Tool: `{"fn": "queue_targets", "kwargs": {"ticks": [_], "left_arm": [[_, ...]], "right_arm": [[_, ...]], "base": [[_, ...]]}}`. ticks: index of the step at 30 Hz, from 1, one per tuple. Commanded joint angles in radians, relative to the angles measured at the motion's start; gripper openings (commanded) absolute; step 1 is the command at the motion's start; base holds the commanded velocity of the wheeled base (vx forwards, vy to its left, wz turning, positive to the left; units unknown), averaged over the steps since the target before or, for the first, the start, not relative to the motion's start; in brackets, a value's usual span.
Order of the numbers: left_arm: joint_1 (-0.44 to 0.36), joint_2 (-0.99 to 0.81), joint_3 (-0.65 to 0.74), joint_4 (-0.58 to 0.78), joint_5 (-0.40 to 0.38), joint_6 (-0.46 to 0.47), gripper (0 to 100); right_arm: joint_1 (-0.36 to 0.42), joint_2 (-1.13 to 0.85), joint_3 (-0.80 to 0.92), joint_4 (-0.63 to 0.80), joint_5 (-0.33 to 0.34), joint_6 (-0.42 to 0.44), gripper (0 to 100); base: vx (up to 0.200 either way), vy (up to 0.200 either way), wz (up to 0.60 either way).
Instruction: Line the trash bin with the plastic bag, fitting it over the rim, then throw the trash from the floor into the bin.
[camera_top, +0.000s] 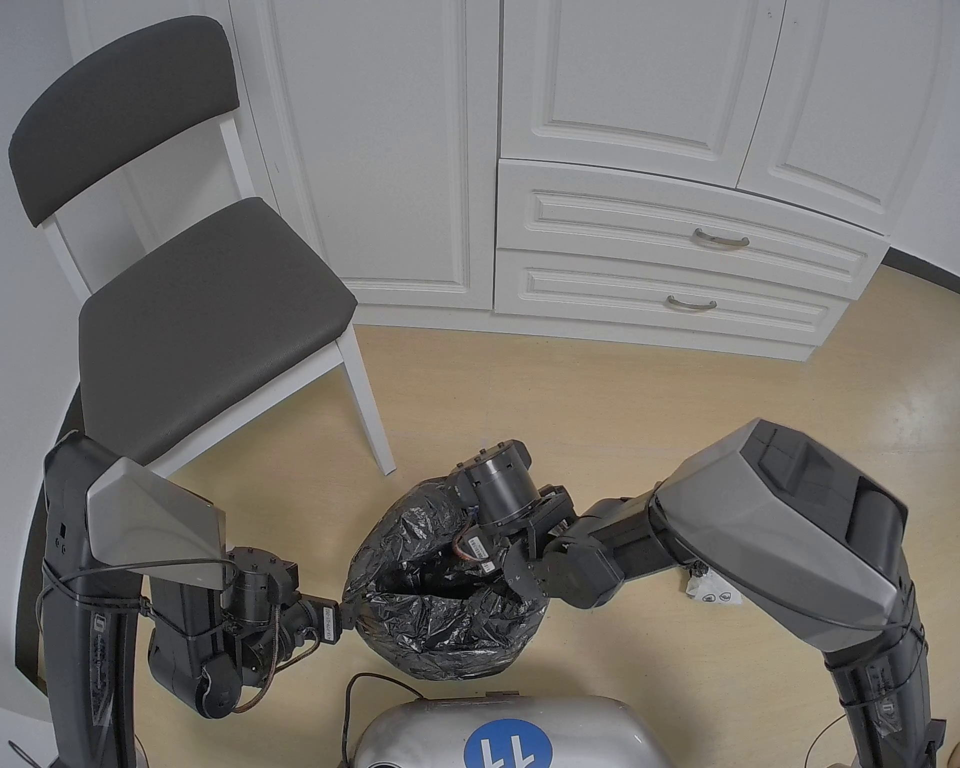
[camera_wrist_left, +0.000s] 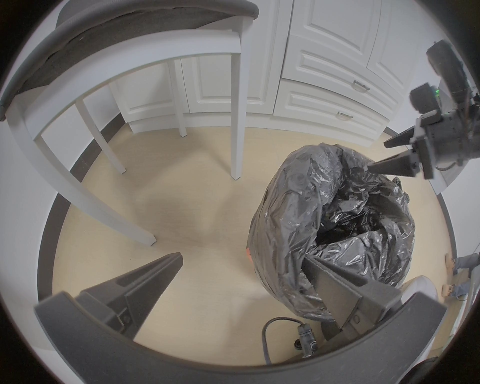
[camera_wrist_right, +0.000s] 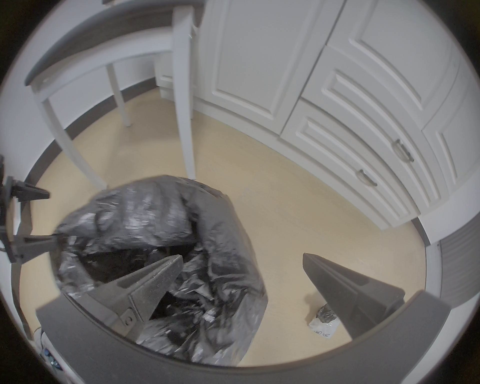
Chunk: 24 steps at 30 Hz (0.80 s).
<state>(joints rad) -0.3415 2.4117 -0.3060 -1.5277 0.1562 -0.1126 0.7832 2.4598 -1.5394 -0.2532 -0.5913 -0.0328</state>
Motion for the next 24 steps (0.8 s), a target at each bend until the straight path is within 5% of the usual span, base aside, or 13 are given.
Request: {"fn": "queue_targets", "kwargs": {"ticks": [1,10,11,24], "left_arm": [[-0.010,-0.029,0.007,0.000,0.000,-0.004,100],[-0.008,-0.034,0.007,0.000,0.000,-0.002,100],[-0.008,-0.034,0.007,0.000,0.000,-0.002,100],[-0.007,-0.026,0.005,0.000,0.000,-0.002,100]], "right_arm": [[0.062,-0.097,0.058,0.002,0.001,-0.004,100],[0.103,-0.008,0.001,0.000,0.013,0.001,100],[0.107,0.005,-0.011,0.000,0.014,0.001,0],[0.080,0.206,-0.079,-0.001,0.036,0.013,0]], "base": [[0.000,0.000,0.00],[0.000,0.000,0.00],[0.000,0.000,0.00],[0.000,0.000,0.00]]}}
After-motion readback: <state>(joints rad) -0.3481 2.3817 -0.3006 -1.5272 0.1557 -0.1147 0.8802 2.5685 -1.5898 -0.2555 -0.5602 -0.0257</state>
